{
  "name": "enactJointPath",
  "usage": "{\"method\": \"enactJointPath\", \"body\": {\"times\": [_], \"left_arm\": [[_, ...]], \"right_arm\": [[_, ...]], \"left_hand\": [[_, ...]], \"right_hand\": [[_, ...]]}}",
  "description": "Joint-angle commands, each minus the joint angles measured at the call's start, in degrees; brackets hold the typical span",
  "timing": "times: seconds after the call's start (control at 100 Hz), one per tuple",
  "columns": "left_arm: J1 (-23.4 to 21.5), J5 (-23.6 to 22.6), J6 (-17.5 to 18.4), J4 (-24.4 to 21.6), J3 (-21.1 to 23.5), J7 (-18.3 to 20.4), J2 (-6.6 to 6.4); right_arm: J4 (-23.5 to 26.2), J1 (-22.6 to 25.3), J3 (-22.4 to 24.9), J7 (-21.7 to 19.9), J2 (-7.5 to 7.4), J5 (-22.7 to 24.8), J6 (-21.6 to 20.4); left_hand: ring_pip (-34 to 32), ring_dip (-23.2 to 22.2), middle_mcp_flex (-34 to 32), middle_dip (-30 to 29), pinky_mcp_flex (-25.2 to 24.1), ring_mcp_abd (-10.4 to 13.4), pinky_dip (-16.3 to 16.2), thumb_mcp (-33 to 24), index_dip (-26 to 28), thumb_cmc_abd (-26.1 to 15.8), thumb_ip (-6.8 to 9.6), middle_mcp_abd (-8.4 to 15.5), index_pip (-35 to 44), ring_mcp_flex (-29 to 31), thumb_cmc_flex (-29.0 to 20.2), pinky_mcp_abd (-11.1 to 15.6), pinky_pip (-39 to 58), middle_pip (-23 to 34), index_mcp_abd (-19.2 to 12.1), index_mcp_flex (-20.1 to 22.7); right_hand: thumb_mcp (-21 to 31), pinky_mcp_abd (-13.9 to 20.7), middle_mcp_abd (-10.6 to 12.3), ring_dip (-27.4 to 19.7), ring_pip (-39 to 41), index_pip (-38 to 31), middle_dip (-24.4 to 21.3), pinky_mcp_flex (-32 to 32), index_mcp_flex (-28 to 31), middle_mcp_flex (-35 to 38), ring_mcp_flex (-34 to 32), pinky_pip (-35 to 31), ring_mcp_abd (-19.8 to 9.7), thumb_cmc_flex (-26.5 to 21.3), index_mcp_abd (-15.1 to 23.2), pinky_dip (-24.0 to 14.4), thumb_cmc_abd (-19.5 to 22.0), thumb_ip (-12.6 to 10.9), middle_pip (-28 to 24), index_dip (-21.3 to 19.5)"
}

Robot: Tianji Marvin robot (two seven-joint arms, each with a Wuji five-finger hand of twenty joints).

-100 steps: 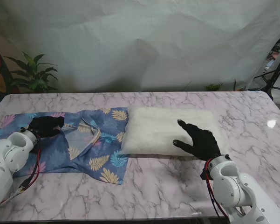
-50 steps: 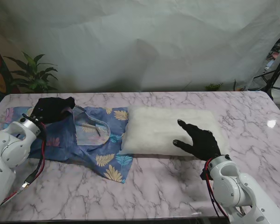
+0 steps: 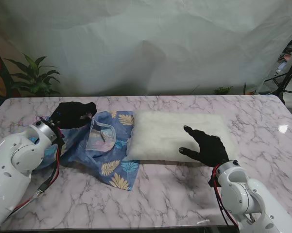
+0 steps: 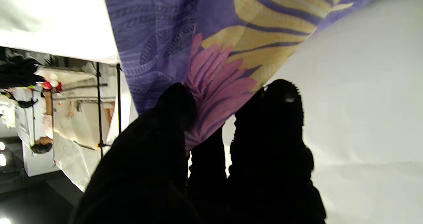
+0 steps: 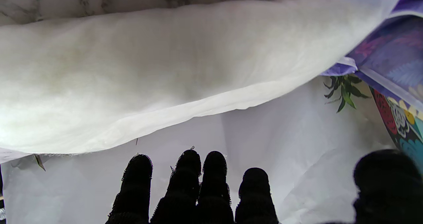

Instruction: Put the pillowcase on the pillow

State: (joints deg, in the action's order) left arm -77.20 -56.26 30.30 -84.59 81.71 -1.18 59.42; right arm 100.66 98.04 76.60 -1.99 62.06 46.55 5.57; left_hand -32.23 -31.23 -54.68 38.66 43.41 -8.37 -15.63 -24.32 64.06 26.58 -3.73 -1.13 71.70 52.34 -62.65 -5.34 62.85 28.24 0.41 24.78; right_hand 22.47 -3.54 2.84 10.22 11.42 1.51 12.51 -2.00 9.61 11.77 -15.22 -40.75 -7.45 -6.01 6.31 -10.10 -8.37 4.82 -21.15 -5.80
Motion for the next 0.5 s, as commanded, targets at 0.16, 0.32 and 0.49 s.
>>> {"method": "enactJointPath", "body": {"times": [0.16,0.32,0.49], "left_arm": [[0.65,1.69,5.10,-4.32,3.01,16.20,-2.13],[0.71,2.36,6.43,-4.43,4.33,22.54,-3.31],[1.25,1.49,7.70,-3.73,4.50,24.75,-3.89]], "right_arm": [[-0.37,-1.39,-1.40,-0.69,-0.26,2.60,1.17],[-1.60,-2.55,-2.02,3.53,0.29,3.39,1.49],[-2.00,-3.85,-1.76,-0.38,-0.42,4.89,1.09]], "left_hand": [[1.82,-1.05,-1.54,1.00,-1.45,-0.89,0.60,-2.73,0.79,1.27,0.04,1.25,0.77,0.75,-1.53,3.36,-0.52,-0.08,-0.97,1.13],[2.27,-1.23,-1.60,1.11,-2.26,-0.71,0.37,-2.67,0.74,1.15,-0.07,1.36,0.78,0.45,-1.42,3.30,-0.62,-0.38,-1.14,1.08],[2.41,-1.34,-1.64,1.22,-2.48,-0.63,0.15,-2.59,0.70,1.10,-0.10,1.39,0.77,0.41,-1.38,3.33,-0.62,-0.56,-1.16,0.99]], "right_hand": [[5.82,1.91,-0.11,-1.46,-2.76,0.46,-1.58,-2.82,-0.51,-1.33,2.42,1.05,-0.83,4.19,-0.11,1.27,-5.53,1.79,3.00,-3.08],[9.27,1.80,-0.16,-1.67,-2.97,1.38,-3.05,-2.89,-0.29,-1.23,3.99,3.84,-0.87,6.19,-0.18,1.93,-8.76,2.55,6.48,-1.24],[11.22,0.46,-0.91,-2.79,-5.05,3.25,-5.90,-3.66,0.32,-2.32,8.20,10.93,-0.19,8.15,-0.76,2.77,-10.00,3.34,14.09,7.91]]}}
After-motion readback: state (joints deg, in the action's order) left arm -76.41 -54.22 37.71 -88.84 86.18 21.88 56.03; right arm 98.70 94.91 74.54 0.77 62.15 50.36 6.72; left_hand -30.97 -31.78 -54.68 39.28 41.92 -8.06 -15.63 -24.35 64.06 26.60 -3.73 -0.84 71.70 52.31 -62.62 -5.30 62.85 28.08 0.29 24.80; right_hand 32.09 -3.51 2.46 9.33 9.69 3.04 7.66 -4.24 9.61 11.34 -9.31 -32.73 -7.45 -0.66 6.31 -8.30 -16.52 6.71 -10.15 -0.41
